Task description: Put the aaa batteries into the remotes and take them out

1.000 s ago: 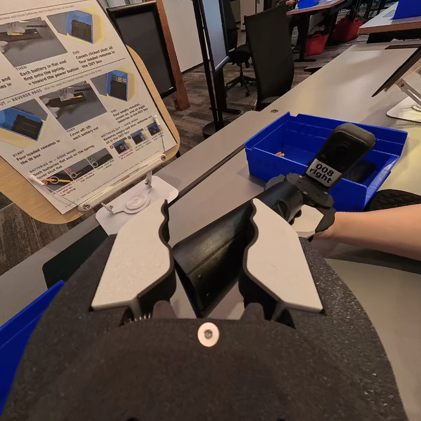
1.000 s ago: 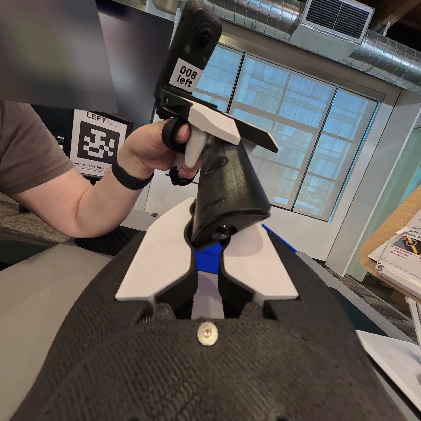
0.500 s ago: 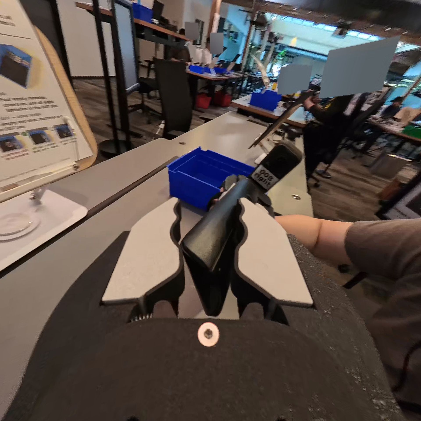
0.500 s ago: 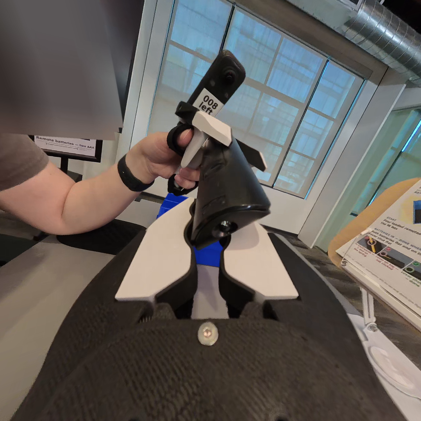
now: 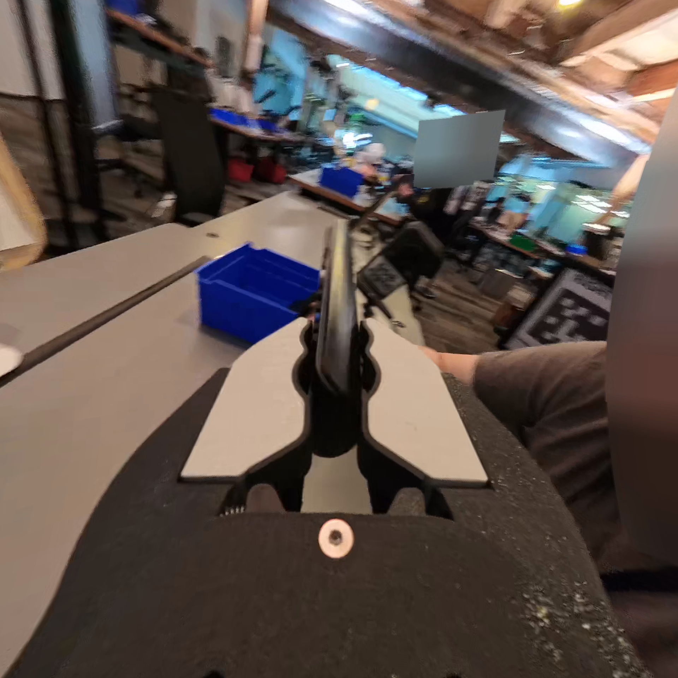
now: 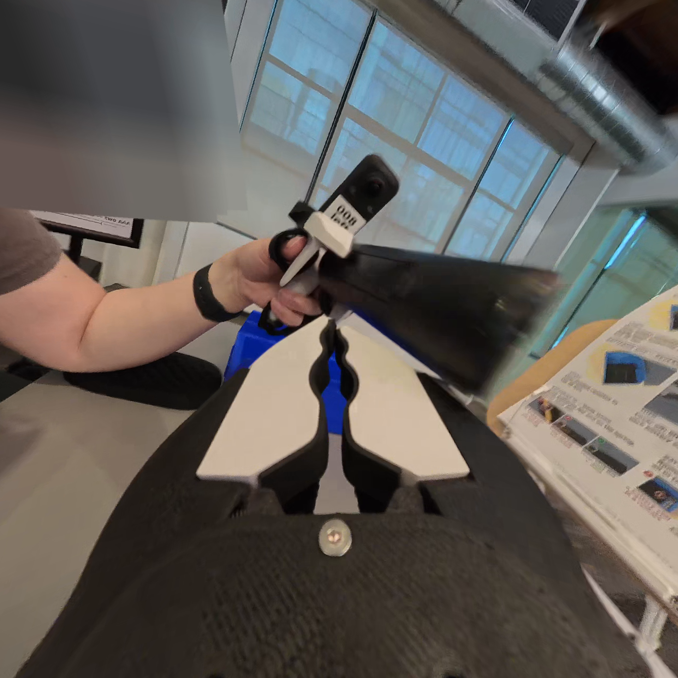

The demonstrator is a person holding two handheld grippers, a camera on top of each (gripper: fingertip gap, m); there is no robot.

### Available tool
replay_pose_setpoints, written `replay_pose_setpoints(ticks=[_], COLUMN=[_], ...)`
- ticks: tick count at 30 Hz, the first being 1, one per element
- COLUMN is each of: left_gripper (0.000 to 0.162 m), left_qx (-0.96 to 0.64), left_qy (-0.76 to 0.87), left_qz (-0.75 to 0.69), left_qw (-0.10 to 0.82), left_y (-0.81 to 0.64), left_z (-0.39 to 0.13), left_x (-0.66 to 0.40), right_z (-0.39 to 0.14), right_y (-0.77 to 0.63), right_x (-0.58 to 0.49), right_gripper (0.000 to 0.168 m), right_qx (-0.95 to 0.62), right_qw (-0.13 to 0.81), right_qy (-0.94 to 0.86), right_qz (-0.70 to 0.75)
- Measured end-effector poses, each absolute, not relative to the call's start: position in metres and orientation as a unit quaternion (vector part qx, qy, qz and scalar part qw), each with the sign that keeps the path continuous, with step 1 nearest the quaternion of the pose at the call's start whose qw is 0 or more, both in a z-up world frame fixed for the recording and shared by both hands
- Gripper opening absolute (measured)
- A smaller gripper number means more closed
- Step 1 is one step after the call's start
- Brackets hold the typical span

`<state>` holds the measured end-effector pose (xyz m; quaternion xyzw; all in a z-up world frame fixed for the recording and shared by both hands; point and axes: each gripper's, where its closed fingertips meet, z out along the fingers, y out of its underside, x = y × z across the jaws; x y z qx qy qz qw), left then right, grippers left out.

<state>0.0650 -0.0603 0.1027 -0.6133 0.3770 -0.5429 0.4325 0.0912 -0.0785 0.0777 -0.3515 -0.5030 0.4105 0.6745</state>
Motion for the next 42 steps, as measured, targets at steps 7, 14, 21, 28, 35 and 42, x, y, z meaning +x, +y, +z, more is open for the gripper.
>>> replay_pose_setpoints(ticks=[7, 14, 21, 28, 35, 42], left_gripper=[0.023, 0.023, 0.023, 0.024, 0.066, 0.031], left_qx=[-0.643, -0.623, -0.613, -0.612, -0.646, -0.621], left_qy=[0.387, 0.362, 0.412, 0.415, 0.416, 0.436], left_qz=[-0.486, -0.522, -0.524, -0.536, -0.449, -0.449], left_qw=[0.447, 0.456, 0.425, 0.408, 0.456, 0.472], left_y=[-0.039, -0.041, -0.067, -0.067, -0.049, -0.056], left_z=[0.075, 0.106, 0.109, 0.102, 0.090, 0.098], left_x=[0.070, 0.028, 0.026, 0.042, 0.045, 0.048], right_z=[0.070, 0.098, 0.083, 0.070, 0.067, 0.073], right_y=[-0.074, -0.056, -0.056, -0.065, -0.053, -0.059], right_x=[0.086, 0.120, 0.104, 0.094, 0.093, 0.094], right_gripper=[0.001, 0.006, 0.072, 0.024, 0.023, 0.023], right_qx=[-0.389, -0.451, -0.521, -0.524, -0.537, -0.515], right_qw=[0.647, 0.627, 0.511, 0.515, 0.525, 0.493], right_qy=[-0.521, -0.488, -0.457, -0.511, -0.478, -0.454], right_qz=[0.398, 0.406, 0.507, 0.446, 0.455, 0.534])
